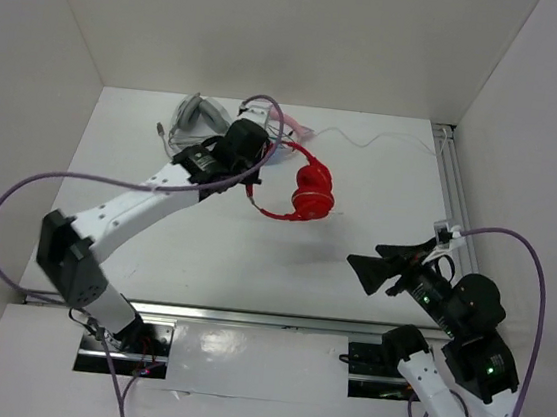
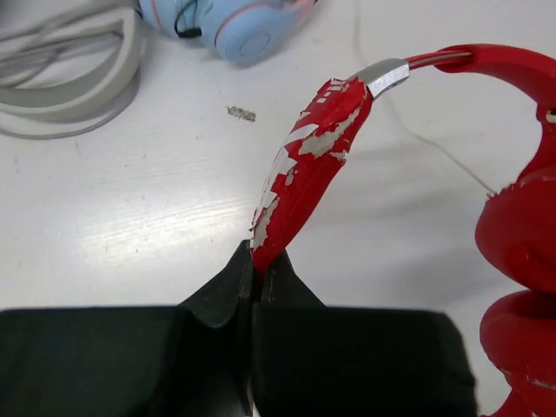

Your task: Wrap the headphones

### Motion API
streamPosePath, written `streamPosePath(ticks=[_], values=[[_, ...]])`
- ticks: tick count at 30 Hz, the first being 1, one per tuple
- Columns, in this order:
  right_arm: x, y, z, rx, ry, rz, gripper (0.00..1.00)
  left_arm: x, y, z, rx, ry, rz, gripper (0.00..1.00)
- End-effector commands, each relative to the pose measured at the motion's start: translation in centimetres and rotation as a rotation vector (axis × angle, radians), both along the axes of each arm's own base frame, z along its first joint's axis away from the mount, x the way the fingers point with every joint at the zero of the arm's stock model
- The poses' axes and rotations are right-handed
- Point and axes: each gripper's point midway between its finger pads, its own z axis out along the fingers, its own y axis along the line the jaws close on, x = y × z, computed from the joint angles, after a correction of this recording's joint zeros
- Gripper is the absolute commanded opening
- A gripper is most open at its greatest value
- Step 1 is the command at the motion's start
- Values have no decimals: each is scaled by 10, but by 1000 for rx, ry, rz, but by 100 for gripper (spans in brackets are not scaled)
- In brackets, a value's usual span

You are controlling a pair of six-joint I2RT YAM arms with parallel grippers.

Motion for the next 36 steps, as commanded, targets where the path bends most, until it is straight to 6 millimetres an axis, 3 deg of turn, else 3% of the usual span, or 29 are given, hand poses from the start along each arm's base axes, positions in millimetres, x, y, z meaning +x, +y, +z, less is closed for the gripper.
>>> streamPosePath(ticks=[1,4,5,7,8,10,11,14,17,23,30,36], values=[[-3,17,43,190,-239,85,100,-40,46,81,-53,-113,267,0],[13,15,42,236,-289,37,100,-73,73,97,-79,-72,340,0],[26,17,26,223,-254,13,100,-85,81,116,-128,-105,333,0],[45,21,23,231,-270,-7,100,-99,89,131,-165,-123,308,0],[51,27,10,226,-260,12,100,-109,97,148,-204,-157,306,0],[57,39,16,261,-316,69,100,-121,107,163,-218,-169,306,0],[63,42,6,269,-300,70,100,-126,111,169,-225,-175,306,0],[75,59,6,310,-298,137,100,-133,121,188,-238,-196,309,0],[72,79,5,346,-298,266,100,-140,130,204,-246,-213,313,0],[62,106,11,314,-368,389,100,-140,128,217,-267,-221,288,0],[93,133,-4,145,-353,350,100,-136,111,217,-295,-188,234,0],[119,130,-13,3,-365,278,99,-138,114,220,-300,-201,241,0]])
